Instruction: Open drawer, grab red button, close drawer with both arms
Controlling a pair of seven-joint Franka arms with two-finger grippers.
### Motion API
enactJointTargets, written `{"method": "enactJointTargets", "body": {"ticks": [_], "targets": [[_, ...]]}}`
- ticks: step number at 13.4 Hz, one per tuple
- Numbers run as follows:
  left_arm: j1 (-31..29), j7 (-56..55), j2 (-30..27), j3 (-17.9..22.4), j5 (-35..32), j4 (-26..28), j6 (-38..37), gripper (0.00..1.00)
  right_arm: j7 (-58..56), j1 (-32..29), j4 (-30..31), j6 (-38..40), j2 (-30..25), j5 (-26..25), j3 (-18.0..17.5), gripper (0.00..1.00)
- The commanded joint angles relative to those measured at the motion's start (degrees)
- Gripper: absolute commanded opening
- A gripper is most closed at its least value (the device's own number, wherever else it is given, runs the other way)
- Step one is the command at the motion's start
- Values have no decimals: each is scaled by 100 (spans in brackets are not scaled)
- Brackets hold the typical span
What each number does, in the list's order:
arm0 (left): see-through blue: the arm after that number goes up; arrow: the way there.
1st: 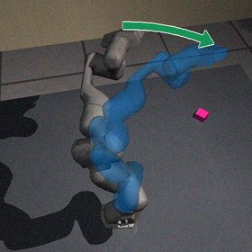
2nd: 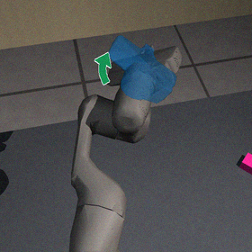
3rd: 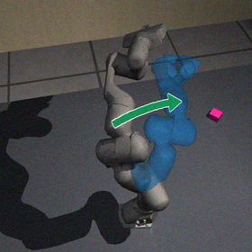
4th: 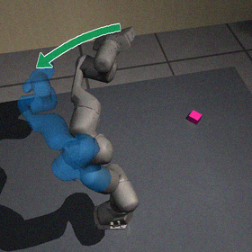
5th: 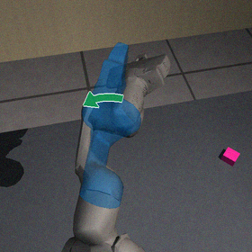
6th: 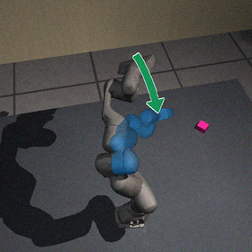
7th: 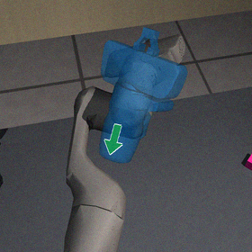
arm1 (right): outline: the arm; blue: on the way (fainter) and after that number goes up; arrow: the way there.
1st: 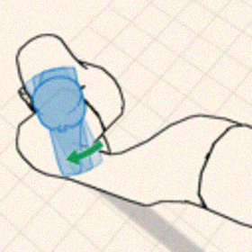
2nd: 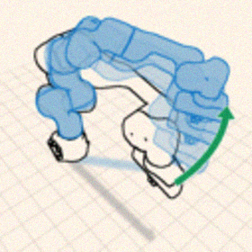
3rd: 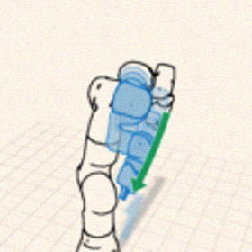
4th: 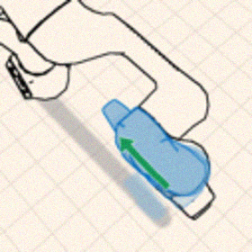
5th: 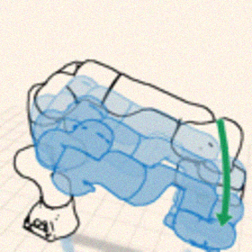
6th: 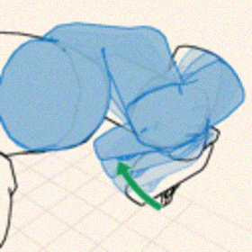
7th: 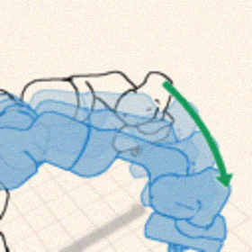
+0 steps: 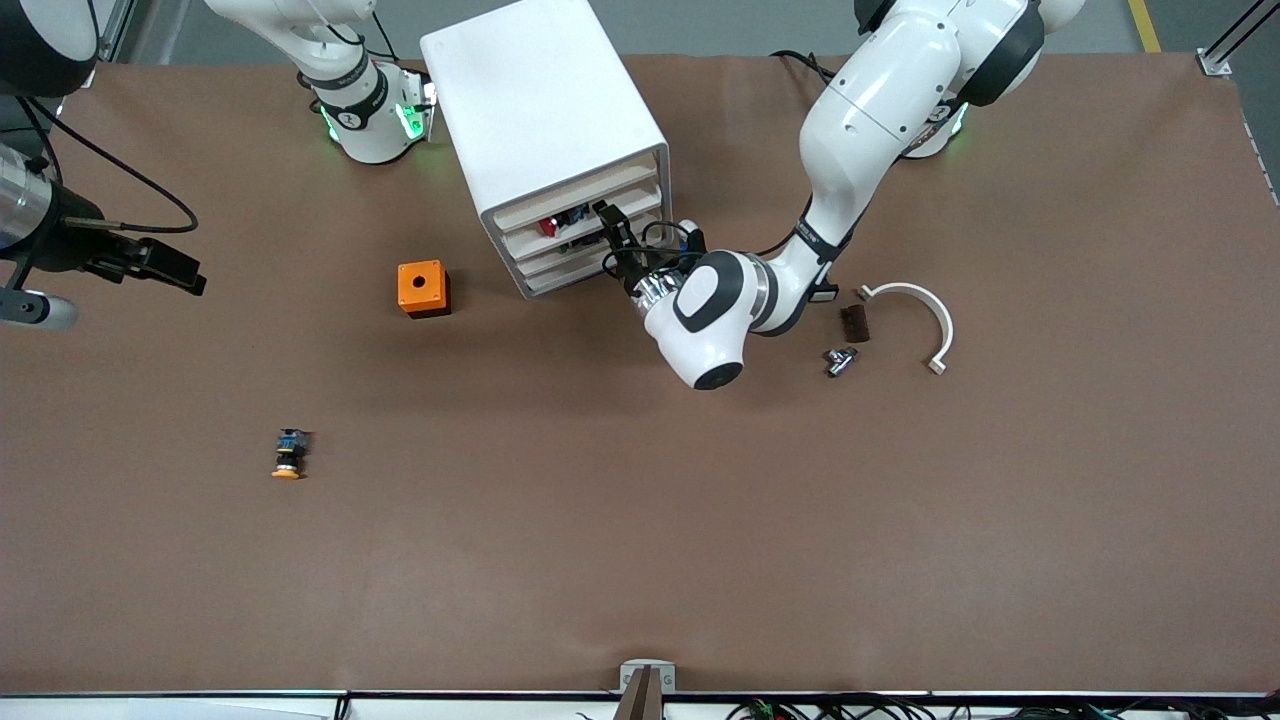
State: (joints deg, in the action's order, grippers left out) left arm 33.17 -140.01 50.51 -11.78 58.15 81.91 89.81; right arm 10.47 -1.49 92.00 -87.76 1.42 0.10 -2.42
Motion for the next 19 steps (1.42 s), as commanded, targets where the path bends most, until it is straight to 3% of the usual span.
{"method": "enactJointTargets", "body": {"ticks": [1,5,7,8,12,19], "targets": [[58,97,64,27,135,-88,-77,47,165,44,-86,241,25,60,5,100],[-4,132,38,27,126,-97,-77,31,1306,333,-112,277,25,86,5,100],[-30,132,3,70,118,-106,-69,10,1588,360,-112,304,25,279,5,100],[-47,132,-6,88,109,-114,-69,5,1885,369,-112,382,25,358,5,100],[-240,150,-23,158,74,-299,-77,2,3450,912,-200,436,25,403,5,100],[-759,500,-6,369,-41,-825,-34,3,4902,1353,-183,287,86,834,5,99]]}}
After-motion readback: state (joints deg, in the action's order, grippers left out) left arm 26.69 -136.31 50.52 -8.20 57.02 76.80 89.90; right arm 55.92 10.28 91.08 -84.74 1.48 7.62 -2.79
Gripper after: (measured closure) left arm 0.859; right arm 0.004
